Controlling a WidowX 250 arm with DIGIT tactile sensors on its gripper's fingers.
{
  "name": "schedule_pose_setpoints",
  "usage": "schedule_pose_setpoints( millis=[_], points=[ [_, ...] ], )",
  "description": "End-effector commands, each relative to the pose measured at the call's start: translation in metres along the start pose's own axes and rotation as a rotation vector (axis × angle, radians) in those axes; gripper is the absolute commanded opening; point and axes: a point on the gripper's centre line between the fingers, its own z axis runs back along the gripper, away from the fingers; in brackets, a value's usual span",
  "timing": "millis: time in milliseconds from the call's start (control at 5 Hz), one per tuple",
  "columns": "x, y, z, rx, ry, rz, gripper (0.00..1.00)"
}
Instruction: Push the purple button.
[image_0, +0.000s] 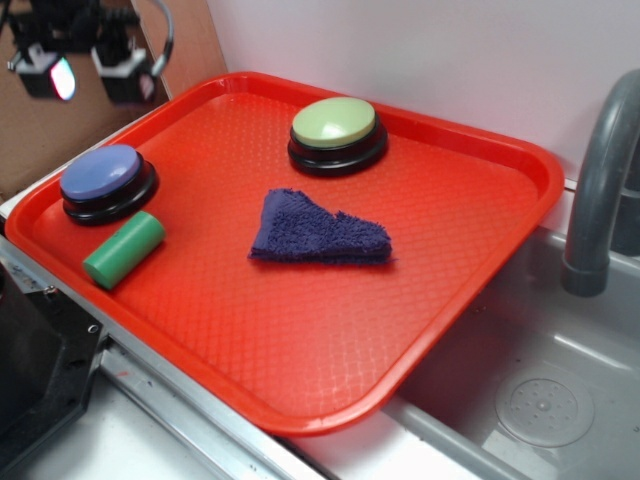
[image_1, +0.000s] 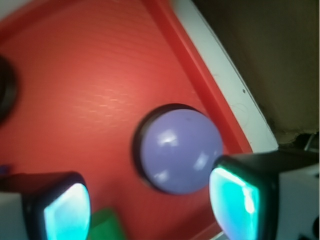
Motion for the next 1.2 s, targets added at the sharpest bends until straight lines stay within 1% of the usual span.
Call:
schedule_pose_setpoints(
  millis=[0,200,400,600,800,1000],
  points=[
    [0.015,0.024,-0.039,-0.025,-0.027,-0.015,1.0],
    [0.015,0.023,-0.06,-0.003,-0.006,-0.012,1.0],
    [0.014,0.023,-0.067,0.006,0.014,-0.015,1.0],
    [0.013,0.023,-0.051,-0.012,0.033,-0.03,1.0],
    [0.01,0.027,-0.017,-0.024,0.024,-0.015,1.0],
    [0.003,0.027,0.006,-0.005,-0.007,-0.007,1.0]
  ],
)
